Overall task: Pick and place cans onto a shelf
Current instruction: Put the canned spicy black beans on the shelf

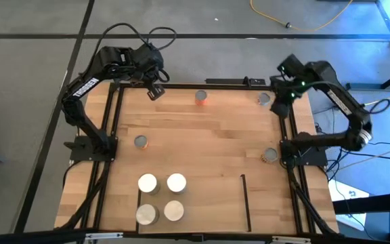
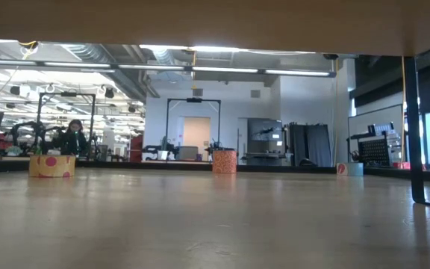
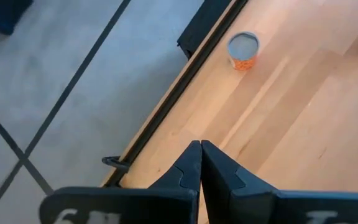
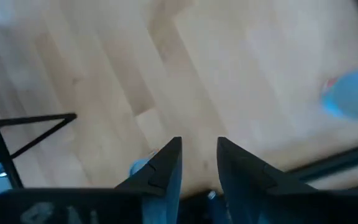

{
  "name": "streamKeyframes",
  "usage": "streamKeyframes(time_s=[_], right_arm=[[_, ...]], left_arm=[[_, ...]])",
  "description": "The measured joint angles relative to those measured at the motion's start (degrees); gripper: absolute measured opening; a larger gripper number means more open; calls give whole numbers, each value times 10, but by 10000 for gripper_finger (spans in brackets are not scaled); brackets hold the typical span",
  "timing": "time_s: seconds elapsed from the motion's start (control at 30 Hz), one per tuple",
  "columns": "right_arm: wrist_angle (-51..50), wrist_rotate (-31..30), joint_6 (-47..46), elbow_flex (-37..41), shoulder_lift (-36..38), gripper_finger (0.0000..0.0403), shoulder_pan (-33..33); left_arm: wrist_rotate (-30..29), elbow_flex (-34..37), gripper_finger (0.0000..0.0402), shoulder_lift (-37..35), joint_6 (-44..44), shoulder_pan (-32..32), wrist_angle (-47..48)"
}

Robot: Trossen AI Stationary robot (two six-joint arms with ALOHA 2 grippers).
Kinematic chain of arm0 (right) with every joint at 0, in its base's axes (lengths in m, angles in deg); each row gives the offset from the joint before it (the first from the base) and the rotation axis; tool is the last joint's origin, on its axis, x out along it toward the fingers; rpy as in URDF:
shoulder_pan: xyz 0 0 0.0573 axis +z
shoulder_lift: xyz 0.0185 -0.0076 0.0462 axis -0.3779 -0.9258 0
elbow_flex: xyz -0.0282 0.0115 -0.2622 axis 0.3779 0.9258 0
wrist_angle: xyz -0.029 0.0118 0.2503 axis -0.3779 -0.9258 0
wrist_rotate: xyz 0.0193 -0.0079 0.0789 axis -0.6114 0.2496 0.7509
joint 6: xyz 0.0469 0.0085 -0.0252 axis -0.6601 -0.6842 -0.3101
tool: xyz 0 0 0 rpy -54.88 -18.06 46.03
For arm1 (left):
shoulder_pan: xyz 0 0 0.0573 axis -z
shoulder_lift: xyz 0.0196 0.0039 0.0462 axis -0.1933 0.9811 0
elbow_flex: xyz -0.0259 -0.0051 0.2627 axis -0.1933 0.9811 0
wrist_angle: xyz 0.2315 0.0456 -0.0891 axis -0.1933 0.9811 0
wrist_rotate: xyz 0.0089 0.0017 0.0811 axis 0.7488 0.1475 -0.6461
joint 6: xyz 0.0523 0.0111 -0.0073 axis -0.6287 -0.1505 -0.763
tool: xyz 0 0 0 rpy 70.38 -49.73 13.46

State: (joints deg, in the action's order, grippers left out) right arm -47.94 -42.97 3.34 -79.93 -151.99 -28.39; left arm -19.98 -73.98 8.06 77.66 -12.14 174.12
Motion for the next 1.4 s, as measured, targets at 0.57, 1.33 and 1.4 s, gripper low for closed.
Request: streamKeyframes(time_s=[0.57,1.33,1.4], right_arm=[[16,16,-190,285,212,103,151],[189,-50,-609,378,195,98,328],[189,-50,-644,378,195,98,351]], left_arm=[[-1,0,0,-2,-1,10,-10],[-1,0,0,-2,-1,9,-10],[-1,0,0,-2,-1,9,-10]])
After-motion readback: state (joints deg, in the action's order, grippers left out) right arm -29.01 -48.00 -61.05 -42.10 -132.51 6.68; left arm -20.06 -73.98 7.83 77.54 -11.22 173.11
